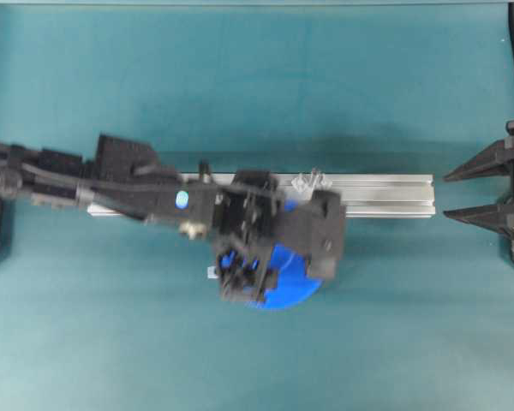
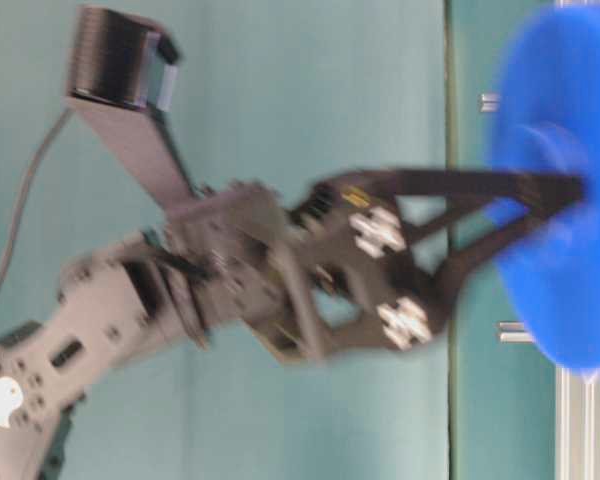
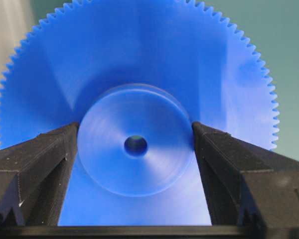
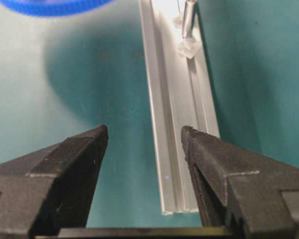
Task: Insert the large gear onto the shaft.
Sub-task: 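Lift the blue gear with the left gripper and carry it over the right shaft, then align the gear hole over the right shaft and lower it down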
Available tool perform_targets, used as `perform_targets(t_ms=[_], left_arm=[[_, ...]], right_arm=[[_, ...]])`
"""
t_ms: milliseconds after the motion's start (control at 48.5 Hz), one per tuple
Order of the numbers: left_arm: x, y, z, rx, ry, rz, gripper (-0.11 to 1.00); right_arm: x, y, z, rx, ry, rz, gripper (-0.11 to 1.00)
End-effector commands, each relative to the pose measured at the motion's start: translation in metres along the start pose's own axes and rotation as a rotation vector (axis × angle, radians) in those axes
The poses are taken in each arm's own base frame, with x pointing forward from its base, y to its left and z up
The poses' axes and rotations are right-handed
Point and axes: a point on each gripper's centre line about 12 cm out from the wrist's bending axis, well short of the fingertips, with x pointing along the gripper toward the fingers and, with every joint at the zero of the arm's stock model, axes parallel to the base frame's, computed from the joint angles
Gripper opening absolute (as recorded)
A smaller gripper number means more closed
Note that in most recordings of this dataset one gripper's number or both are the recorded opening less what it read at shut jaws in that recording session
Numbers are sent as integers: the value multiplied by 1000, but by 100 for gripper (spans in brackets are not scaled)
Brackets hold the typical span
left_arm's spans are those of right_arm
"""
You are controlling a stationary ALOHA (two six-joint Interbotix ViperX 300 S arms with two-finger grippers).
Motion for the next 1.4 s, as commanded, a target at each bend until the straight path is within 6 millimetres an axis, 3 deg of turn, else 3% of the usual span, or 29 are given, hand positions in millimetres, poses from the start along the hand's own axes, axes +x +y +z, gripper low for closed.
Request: perform_targets(t_ms=[0, 289, 702, 970, 1383], left_arm=[[-26, 18, 24, 12, -92, 29, 78], [-38, 45, 40, 50, -143, 71, 78], [-73, 68, 69, 50, -154, 100, 78], [-53, 72, 70, 121, -51, 83, 78], [-59, 90, 79, 120, -69, 107, 78]], right_arm=[[-1, 0, 4, 7, -14, 2, 69], [-2, 1, 4, 7, -18, 2, 69], [-2, 0, 5, 5, -20, 2, 69], [-2, 0, 4, 7, -18, 2, 69], [-2, 0, 5, 7, -20, 2, 69]])
